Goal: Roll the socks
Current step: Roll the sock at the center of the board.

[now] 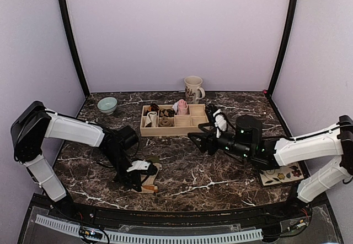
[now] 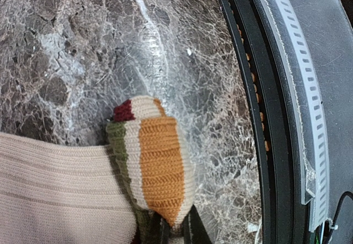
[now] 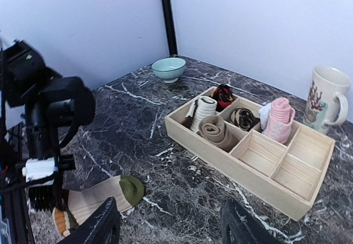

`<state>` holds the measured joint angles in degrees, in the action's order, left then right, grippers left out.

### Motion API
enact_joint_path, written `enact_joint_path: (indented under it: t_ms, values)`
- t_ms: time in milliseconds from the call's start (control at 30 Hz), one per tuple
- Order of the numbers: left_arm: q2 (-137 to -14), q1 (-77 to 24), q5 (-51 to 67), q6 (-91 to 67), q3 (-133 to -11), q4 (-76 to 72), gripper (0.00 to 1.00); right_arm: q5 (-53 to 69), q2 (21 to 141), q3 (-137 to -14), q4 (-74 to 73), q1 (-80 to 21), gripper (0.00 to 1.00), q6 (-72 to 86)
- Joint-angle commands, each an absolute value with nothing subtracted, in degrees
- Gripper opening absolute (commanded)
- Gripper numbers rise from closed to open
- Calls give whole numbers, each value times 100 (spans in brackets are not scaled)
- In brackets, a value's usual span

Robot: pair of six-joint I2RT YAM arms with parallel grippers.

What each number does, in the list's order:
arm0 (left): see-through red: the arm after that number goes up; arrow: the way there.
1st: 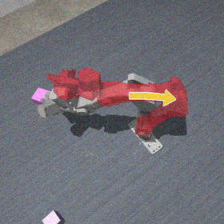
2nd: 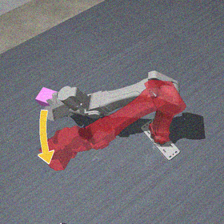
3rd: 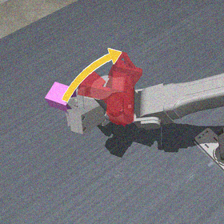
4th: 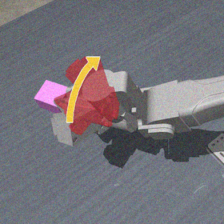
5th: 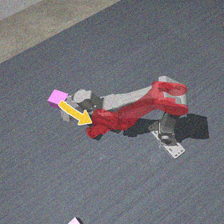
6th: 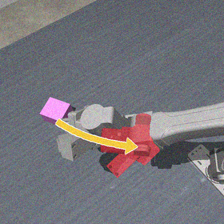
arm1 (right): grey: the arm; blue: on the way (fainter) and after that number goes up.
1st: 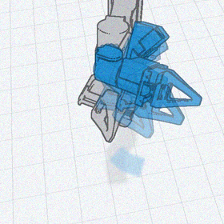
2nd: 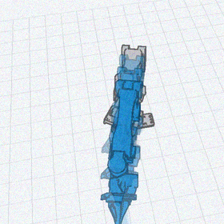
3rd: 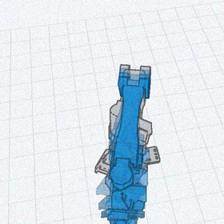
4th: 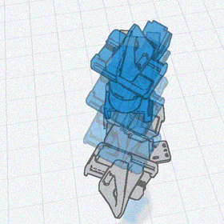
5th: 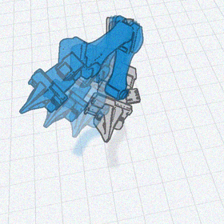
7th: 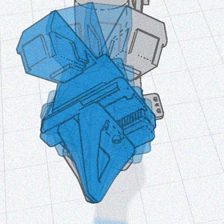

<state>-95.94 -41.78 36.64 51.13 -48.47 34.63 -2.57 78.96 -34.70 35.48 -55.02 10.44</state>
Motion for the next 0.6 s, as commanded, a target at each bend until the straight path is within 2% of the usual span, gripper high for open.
enact_joint_path:
  t_ms: [0, 200, 400, 567]
  values:
    - [-9651, -4215, 3222, 5094, -4502, 3600, 0, 143, 7814, -3331, 3238, -6082, 61, 335]
    - [-9520, -4161, 3227, 5003, -4315, 3578, 0, 50, 8348, -3672, 2468, -6815, 59, -337]
    - [-9283, -4132, 3223, 4991, -4173, 3523, 0, -502, 8297, -3337, 3169, -6767, 57, -173]
    - [-9379, -4139, 3113, 4997, -4244, 3621, 0, -138, 8485, -3521, 3247, -6094, 41, 740]
